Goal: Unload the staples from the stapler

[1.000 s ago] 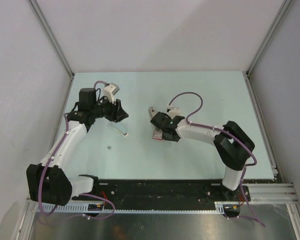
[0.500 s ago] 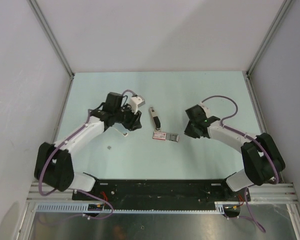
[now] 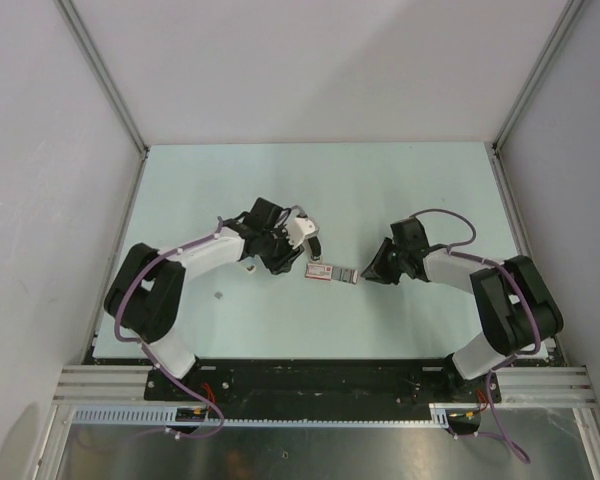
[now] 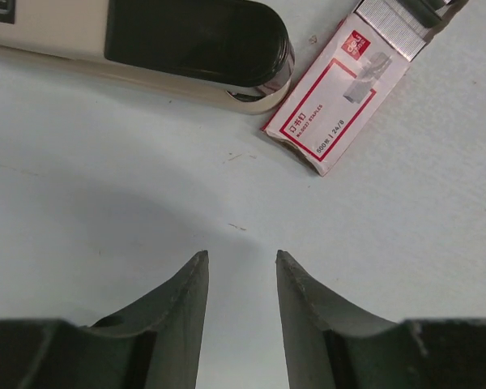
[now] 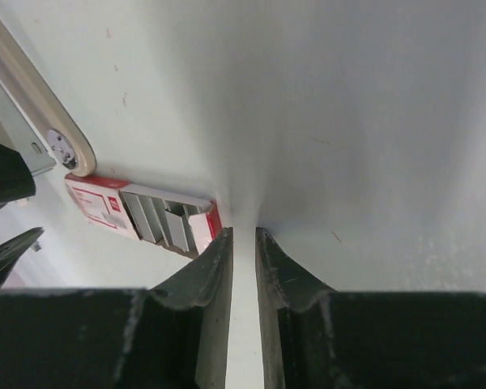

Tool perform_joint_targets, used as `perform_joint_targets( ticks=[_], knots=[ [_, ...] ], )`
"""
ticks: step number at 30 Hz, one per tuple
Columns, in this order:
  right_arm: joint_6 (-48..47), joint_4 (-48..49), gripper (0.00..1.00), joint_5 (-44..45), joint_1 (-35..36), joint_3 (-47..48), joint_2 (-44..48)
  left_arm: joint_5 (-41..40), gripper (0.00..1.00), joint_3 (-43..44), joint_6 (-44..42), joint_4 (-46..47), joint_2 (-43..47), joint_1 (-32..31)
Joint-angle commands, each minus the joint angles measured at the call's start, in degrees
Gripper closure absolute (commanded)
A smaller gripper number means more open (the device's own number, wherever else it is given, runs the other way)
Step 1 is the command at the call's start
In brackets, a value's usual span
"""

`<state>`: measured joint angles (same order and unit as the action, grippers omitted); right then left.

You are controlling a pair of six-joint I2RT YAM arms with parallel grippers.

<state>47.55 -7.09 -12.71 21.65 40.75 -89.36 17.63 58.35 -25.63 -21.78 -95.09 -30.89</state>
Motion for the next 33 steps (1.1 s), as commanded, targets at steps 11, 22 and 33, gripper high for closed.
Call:
perform_joint_targets(
  ticks=[11, 22, 33],
  knots=[
    [3.5, 11.7, 0.75, -6.5, -2.1, -3.8, -2.3, -3.1, 0.56, 2.8, -3.6, 3.5, -4.2, -2.7],
    [4.1, 14.2, 0.8, -7.6, -2.0, -3.9, -4.5, -3.0, 0.56, 3.0, -3.1, 4.3, -4.8, -4.2],
    [5.1, 17.2, 0.86, -8.5, -0.6, -3.9, -5.5, -2.6, 0.56, 4.1, -3.3, 4.8, -6.7, -5.3]
  ],
)
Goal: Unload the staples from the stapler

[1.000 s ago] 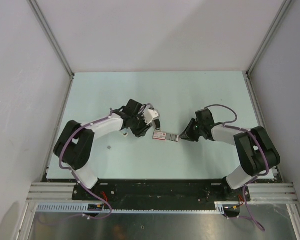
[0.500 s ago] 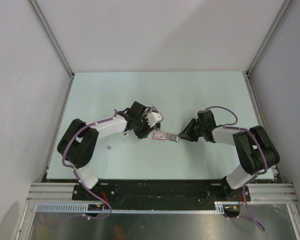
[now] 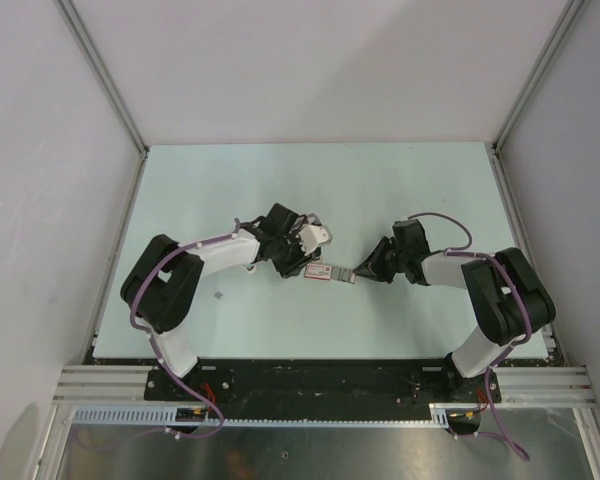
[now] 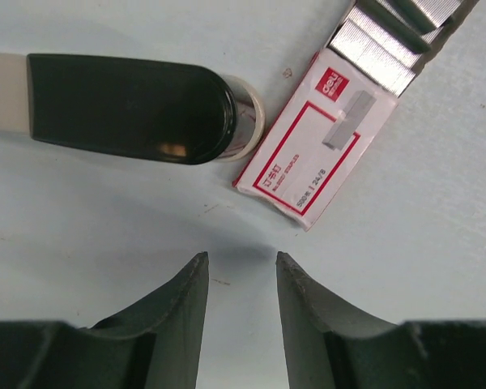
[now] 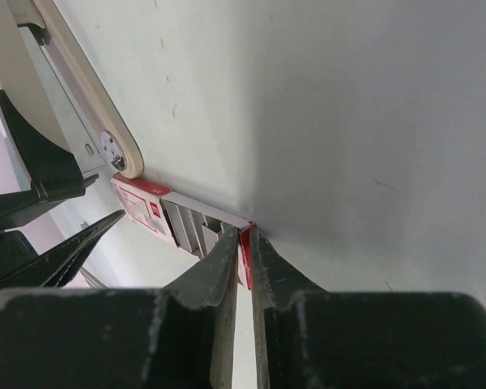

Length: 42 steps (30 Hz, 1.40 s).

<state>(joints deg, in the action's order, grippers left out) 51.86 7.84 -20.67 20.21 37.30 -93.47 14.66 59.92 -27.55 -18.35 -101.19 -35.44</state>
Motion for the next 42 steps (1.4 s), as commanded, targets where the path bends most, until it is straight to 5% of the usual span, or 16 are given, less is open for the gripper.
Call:
perform_joint_targets(
  ticks=[1, 23, 42],
  knots=[
    [0.9, 2.8, 0.86, -0.8, 1.0, -0.4, -1.5, 0.4, 0.56, 2.7, -1.5, 1.3, -0.7, -0.8],
    [0.0, 4.3, 0.86, -3.6, 6.3, 7.4, -7.7, 0.0, 0.56, 1.7, -3.3, 1.3, -0.2, -2.8],
    [4.0, 9.0, 0.71, -8.3, 9.8, 9.2, -11.8, -1.1, 0.57, 0.5, -4.4, 1.3, 1.0, -3.7]
  ],
)
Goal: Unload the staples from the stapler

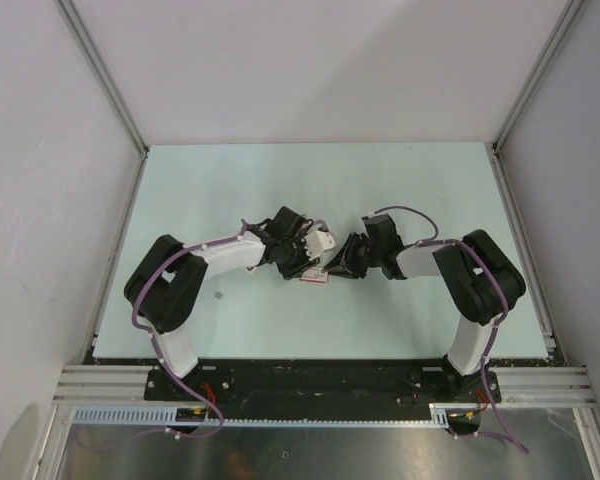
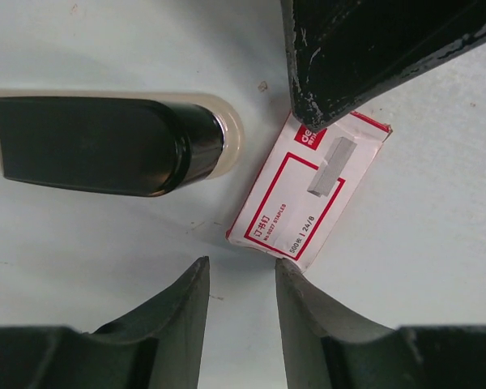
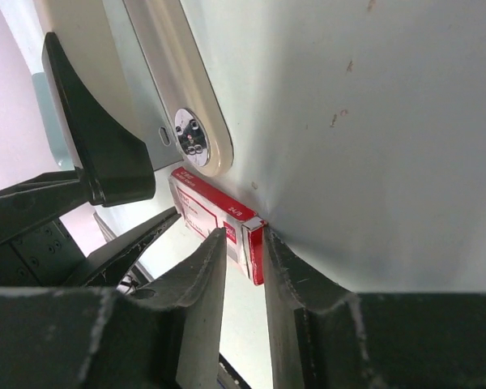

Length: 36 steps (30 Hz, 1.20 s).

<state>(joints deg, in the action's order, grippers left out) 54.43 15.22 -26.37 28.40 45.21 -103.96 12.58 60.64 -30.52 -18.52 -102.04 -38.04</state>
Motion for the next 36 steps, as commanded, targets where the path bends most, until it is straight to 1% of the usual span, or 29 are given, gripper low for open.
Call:
perform_joint_targets(
  ticks=[1, 7, 13, 17, 20, 22, 23, 24, 25, 26, 27, 30, 31, 32, 33, 36],
  knots=[
    [1.7, 2.1, 0.7, -2.6, 1.8, 1.3, -1.4, 1.0, 0.57, -0.3, -1.4, 1.5, 1.9, -1.1],
    [2.5, 3.3, 0.7, -2.8, 2.8, 1.3, -2.4, 1.3, 0.57, 0.0, -0.9, 1.4, 2.3, -1.4],
    [2.8, 3.1, 0.7, -2.3, 3.4, 1.3, -2.7, 4.4, 0.58, 0.1, 0.7, 1.3, 3.2, -1.5],
    [0.6, -0.3, 0.68, -1.1, 2.7, 1.3, -1.2, 4.7, 0.57, -0.4, 0.9, 0.4, 5.4, -1.5],
    [-2.9, -5.2, 0.63, 1.1, 1.5, 1.3, 1.6, 2.4, 0.54, -0.1, 1.6, -1.6, 8.4, -1.2],
    [-5.6, -8.8, 0.56, 2.8, 0.6, 1.3, 3.9, 0.5, 0.5, 0.9, 2.0, -3.7, 11.0, -0.4],
    [-7.1, -10.8, 0.48, 3.7, 0.3, 1.6, 5.2, 0.0, 0.47, 1.5, 2.3, -4.9, 12.8, 0.3],
    [-8.7, -12.9, 0.43, 4.8, 0.1, 2.0, 6.4, -0.4, 0.43, 2.1, 2.5, -6.0, 14.8, 1.2],
    [-10.4, -15.4, 0.35, 5.8, -0.2, 2.5, 7.6, -0.7, 0.38, 2.6, 2.8, -6.8, 16.7, 2.2],
    [-11.8, -18.0, 0.3, 6.9, -0.3, 3.2, 8.8, -1.2, 0.31, 2.9, 3.0, -7.6, 18.4, 3.3],
    [-13.2, -20.4, 0.27, 8.1, -0.6, 3.9, 9.7, -1.7, 0.26, 3.1, 2.9, -8.5, 20.1, 4.2],
    [-16.7, -27.0, 0.23, 11.6, -1.1, 6.3, 12.8, -3.1, 0.2, 2.9, 2.5, -11.2, 24.6, 6.8],
    [-17.9, -29.1, 0.22, 13.0, -1.2, 7.2, 14.2, -2.8, 0.17, 2.7, 2.8, -12.0, 26.3, 8.2],
    [-19.1, -30.7, 0.21, 14.4, -1.3, 8.0, 15.8, -2.3, 0.09, 2.4, 3.2, -12.7, 28.2, 9.8],
    [-20.2, -32.2, 0.2, 15.5, -1.3, 8.7, 17.5, -1.9, 0.05, 2.1, 3.9, -13.2, 30.1, 11.5],
    [-23.3, -35.1, 0.17, 17.4, -1.2, 10.7, 23.0, -0.6, 0.01, 1.6, 6.1, -14.4, 36.2, 17.9]
  ],
)
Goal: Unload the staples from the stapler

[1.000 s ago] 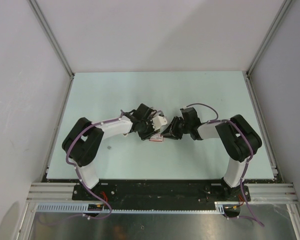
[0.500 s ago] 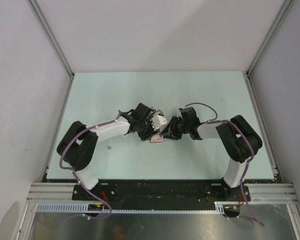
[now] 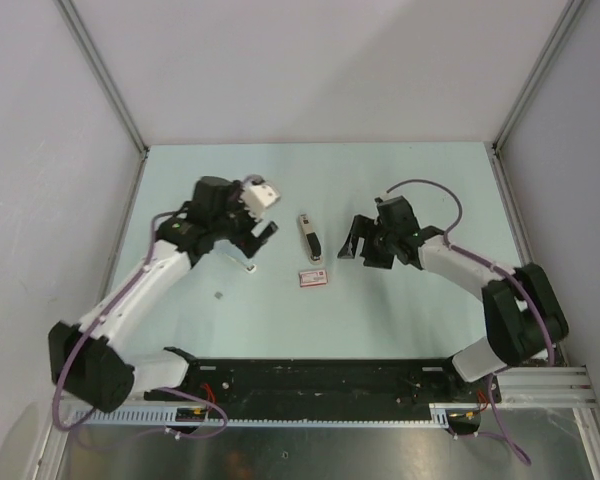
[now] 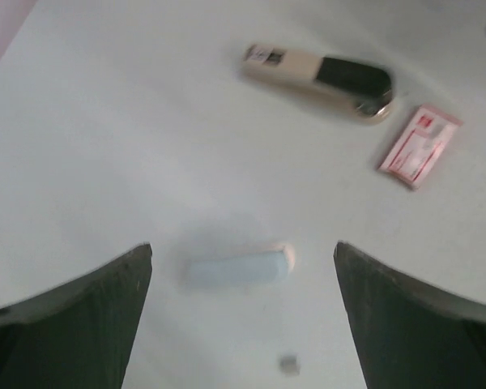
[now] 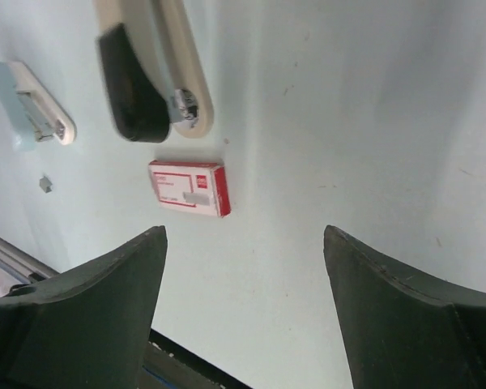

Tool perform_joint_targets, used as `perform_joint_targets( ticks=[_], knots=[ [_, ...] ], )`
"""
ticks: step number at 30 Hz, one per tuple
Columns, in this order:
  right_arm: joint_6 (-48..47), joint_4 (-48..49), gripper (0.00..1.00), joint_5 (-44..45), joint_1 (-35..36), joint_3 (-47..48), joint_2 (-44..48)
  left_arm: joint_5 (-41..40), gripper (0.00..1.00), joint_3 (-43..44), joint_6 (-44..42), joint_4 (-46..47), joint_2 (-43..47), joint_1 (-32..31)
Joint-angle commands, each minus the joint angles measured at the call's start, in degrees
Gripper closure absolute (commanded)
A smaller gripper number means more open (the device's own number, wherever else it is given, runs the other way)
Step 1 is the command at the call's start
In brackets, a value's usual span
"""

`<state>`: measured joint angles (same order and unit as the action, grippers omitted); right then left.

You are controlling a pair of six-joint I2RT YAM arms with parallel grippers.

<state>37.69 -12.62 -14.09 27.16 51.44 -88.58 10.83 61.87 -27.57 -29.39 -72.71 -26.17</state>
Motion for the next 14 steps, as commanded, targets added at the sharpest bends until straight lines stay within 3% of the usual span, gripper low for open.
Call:
perform_joint_targets(
  ticks=[1, 6, 14],
  knots=[
    [-7.1, -7.7, 0.16, 5.3, 0.2, 5.0, 9.3, 1.8, 0.01, 0.0, 3.7, -3.9, 9.0, 7.9],
    [-8.4, -8.5, 0.03, 6.1, 2.3, 7.3, 15.0, 4.2, 0.01, -3.4, 6.4, -4.2, 18.7, 15.7],
    [-9.5, -9.2, 0.01, 10.0, 8.9, 12.0, 15.1, 8.1, 0.0, -6.6, 10.7, -4.1, 24.2, 25.0]
  ],
)
